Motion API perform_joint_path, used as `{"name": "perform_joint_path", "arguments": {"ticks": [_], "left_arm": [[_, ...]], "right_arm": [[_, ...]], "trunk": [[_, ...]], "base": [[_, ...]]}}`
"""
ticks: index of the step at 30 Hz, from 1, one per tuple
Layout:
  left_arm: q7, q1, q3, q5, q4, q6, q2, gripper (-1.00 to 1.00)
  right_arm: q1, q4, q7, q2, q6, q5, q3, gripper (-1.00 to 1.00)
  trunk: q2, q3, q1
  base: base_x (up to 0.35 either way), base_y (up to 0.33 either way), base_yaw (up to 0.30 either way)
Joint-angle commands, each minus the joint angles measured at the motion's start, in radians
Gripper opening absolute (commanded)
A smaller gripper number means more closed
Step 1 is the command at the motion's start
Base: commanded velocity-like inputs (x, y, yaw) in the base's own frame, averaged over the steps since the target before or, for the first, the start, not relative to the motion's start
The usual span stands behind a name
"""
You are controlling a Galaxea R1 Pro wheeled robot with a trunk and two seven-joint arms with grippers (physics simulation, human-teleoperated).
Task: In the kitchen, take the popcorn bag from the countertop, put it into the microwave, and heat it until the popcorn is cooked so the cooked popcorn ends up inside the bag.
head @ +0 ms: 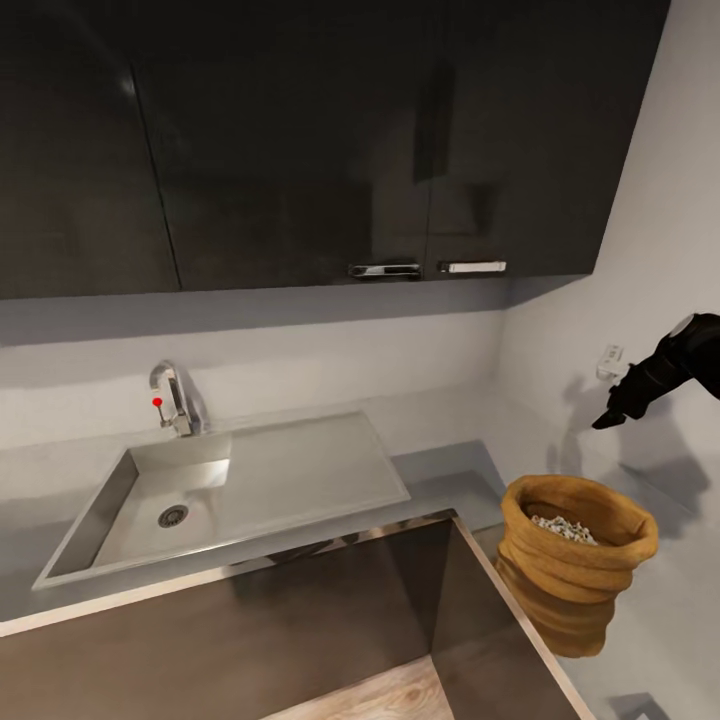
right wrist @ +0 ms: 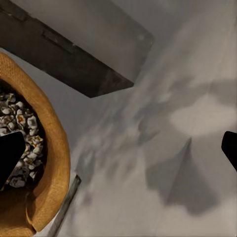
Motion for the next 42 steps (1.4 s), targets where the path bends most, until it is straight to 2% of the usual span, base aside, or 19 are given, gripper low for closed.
{"name": "perform_joint_path", "arguments": {"ticks": [1,13,19,25,36,42], "left_arm": [[0.0,0.0,0.004,0.001,0.001,-0.003,-0.001,1.0],[0.0,0.0,0.004,0.001,0.001,-0.003,0.0,1.0],[0.0,0.0,0.004,0.001,0.001,-0.003,-0.001,1.0],[0.0,0.0,0.004,0.001,0.001,-0.003,-0.001,1.0],[0.0,0.0,0.004,0.0,0.001,-0.003,-0.001,1.0],[0.0,0.0,0.004,0.0,0.001,-0.003,-0.001,1.0]], "right_arm": [[0.005,-0.002,0.0,0.0,0.009,0.0,0.0,1.0],[0.06,0.002,-0.032,0.002,0.003,0.002,0.0,1.0],[0.073,0.148,-0.098,0.009,-0.066,0.007,0.0,1.0],[0.074,0.21,-0.107,0.006,-0.08,0.009,0.0,1.0],[0.079,0.214,-0.11,0.013,-0.087,-0.006,-0.003,1.0],[0.121,0.213,-0.147,0.024,-0.097,-0.009,-0.007,1.0]], "trunk": [[-0.001,0.0,0.0],[-0.001,0.0,0.0],[-0.001,0.0,0.0],[-0.001,0.0,0.0],[-0.001,0.0,0.0],[-0.001,0.0,0.0]], "base": [[0.003,-0.001,0.0],[0.048,-0.043,0.0],[0.0,0.0,0.0],[0.0,0.0,0.0],[0.0,0.0,0.0],[0.0,0.0,0.0]]}}
